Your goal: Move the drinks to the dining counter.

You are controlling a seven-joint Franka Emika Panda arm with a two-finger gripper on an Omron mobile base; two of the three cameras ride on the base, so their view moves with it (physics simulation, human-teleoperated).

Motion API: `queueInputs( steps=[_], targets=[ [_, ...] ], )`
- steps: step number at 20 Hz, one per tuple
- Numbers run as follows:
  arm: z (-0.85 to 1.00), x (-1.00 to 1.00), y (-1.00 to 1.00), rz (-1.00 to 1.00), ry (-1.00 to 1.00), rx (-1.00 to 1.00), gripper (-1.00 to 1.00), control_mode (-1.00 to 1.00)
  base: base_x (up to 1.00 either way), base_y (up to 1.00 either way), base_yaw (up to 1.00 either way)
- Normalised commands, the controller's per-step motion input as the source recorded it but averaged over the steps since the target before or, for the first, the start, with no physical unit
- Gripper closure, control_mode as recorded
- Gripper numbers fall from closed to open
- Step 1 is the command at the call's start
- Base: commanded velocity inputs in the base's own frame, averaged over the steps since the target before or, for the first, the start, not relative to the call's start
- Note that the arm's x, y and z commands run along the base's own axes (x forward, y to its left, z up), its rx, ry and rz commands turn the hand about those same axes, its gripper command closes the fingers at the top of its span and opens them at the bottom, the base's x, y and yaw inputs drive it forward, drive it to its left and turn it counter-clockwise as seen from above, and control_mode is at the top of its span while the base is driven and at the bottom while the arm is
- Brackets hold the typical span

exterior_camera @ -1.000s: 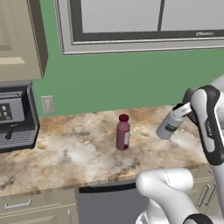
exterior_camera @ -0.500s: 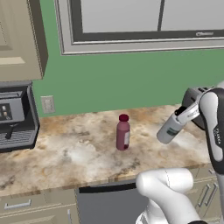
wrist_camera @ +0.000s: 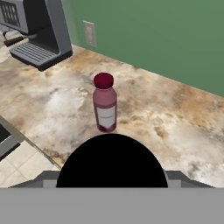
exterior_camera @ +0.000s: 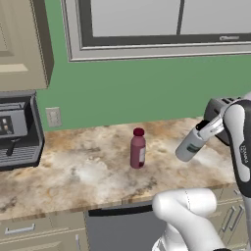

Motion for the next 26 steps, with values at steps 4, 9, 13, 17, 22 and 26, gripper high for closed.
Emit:
queueInputs(
  steps=[4,9,13,17,22,26],
  targets=[
    [0.00,0.00,0.00,0.00,0.00,0.00,1.00,1.00,-0.09,0.00,0.00],
    [0.00,0.00,0.00,0.00,0.00,0.00,1.00,1.00,-0.29,0.00,0.00],
    [0.00,0.00,0.00,0.00,0.00,0.00,1.00,1.00,-0.48,0.00,0.00],
    [0.00,0.00,0.00,0.00,0.00,0.00,1.00,1.00,-0.66,0.00,0.01],
    [0.00,0.00,0.00,0.00,0.00,0.00,1.00,1.00,-0.62,0.00,0.06],
    [0.00,0.00,0.00,0.00,0.00,0.00,1.00,1.00,-0.51,0.00,0.15]
  ],
)
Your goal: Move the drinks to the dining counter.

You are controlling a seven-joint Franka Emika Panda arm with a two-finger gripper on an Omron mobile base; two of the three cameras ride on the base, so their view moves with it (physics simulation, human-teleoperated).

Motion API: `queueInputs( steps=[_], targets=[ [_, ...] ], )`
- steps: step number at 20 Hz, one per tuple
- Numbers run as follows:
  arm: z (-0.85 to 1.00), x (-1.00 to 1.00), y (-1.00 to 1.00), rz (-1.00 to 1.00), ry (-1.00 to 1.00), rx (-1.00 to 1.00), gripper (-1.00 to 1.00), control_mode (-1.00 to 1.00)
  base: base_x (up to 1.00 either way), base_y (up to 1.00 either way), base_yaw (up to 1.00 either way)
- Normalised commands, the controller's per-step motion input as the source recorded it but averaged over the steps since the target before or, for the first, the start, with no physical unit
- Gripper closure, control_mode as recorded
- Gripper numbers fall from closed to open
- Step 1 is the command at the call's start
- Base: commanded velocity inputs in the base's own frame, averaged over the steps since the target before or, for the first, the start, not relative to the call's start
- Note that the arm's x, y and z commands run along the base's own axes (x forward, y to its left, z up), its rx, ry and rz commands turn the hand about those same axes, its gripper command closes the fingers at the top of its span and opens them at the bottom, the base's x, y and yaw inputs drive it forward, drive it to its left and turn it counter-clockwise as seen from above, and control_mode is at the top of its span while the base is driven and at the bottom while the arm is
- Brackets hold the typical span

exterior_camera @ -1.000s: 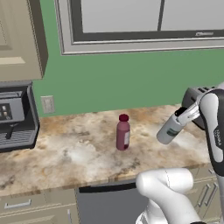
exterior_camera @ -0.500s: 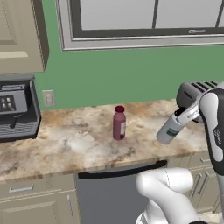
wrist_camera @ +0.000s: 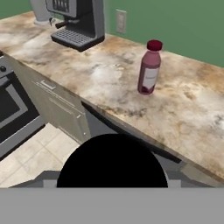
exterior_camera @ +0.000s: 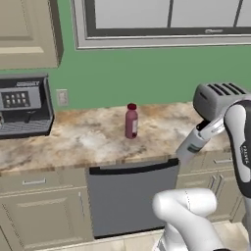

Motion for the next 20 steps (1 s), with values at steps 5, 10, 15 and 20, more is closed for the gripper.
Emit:
queueInputs(
  steps=[5,10,15,20],
  targets=[
    [0.00,0.00,0.00,0.00,0.00,0.00,1.00,1.00,-0.34,0.00,0.19],
    [0.00,0.00,0.00,0.00,0.00,0.00,1.00,1.00,-0.24,0.00,0.24],
    [0.00,0.00,0.00,0.00,0.00,0.00,1.00,1.00,-0.16,0.00,0.27],
    [0.00,0.00,0.00,0.00,0.00,0.00,1.00,1.00,-0.13,0.00,0.27]
  ],
)
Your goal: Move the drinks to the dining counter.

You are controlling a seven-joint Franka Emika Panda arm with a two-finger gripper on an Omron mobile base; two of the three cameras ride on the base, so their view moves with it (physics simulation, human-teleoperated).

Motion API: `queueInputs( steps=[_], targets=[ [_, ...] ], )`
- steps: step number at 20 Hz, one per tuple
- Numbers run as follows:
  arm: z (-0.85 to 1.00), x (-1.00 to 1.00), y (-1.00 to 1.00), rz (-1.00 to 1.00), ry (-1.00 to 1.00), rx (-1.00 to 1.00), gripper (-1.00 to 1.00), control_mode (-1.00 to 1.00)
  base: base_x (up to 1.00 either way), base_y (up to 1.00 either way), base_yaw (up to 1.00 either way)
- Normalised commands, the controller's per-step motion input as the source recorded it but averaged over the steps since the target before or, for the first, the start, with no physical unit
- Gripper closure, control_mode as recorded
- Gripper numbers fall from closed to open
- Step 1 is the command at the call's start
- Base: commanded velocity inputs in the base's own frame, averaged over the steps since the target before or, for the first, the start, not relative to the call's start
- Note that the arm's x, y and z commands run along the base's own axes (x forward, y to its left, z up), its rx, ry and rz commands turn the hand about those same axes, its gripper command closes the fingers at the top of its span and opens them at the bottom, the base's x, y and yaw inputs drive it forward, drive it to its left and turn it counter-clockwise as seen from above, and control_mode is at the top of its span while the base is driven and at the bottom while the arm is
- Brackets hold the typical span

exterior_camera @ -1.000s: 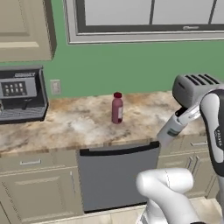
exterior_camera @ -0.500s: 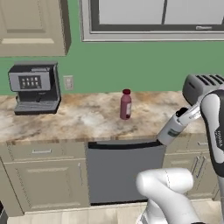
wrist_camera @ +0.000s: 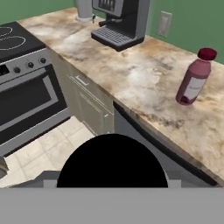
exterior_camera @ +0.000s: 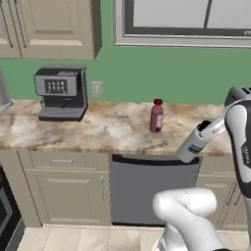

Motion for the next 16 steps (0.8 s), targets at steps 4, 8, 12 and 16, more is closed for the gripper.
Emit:
queueInputs(
  steps=[4,8,12,16],
  targets=[
    [0.00,0.00,0.00,0.00,0.00,0.00,1.00,1.00,-0.13,0.00,0.27],
    [0.00,0.00,0.00,0.00,0.00,0.00,1.00,1.00,-0.15,0.00,0.27],
    [0.00,0.00,0.00,0.00,0.00,0.00,1.00,1.00,-0.14,0.00,0.27],
    [0.00,0.00,0.00,0.00,0.00,0.00,1.00,1.00,-0.16,0.00,0.28]
  ],
)
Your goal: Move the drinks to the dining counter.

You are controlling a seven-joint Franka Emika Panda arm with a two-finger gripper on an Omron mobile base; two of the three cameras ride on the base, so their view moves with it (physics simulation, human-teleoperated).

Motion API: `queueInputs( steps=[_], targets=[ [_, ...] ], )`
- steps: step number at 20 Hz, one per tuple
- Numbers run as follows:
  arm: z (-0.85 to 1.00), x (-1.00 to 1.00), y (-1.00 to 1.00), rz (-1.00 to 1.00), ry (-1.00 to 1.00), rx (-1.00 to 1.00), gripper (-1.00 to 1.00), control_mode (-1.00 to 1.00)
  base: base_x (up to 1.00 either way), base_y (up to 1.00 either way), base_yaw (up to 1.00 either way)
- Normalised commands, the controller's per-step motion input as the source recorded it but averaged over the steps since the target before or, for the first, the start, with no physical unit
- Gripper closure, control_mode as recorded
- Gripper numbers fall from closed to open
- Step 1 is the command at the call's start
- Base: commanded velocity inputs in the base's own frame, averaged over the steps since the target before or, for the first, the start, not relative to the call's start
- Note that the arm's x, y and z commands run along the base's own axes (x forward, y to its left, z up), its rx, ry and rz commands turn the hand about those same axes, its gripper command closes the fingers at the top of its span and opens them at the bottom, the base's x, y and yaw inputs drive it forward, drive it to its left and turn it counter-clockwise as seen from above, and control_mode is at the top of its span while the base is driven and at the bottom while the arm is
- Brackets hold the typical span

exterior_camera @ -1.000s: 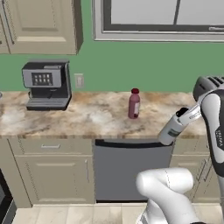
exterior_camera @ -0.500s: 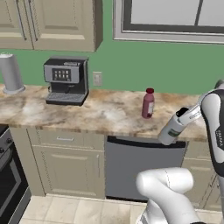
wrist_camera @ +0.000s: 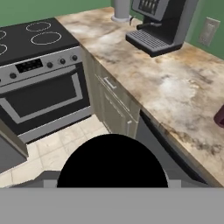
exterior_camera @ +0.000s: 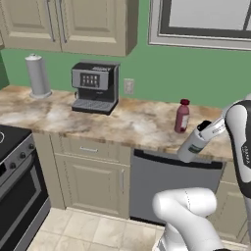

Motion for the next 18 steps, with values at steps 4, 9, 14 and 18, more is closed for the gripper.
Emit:
queueInputs(
  steps=[4,9,14,18],
  targets=[
    [0.00,0.00,0.00,0.00,0.00,0.00,1.00,1.00,-0.24,0.00,0.27],
    [0.00,0.00,0.00,0.00,0.00,0.00,1.00,1.00,-0.23,0.00,0.29],
    [0.00,0.00,0.00,0.00,0.00,0.00,1.00,1.00,-0.23,0.00,0.31],
    [0.00,0.00,0.00,0.00,0.00,0.00,1.00,1.00,-0.22,0.00,0.32]
  ],
)
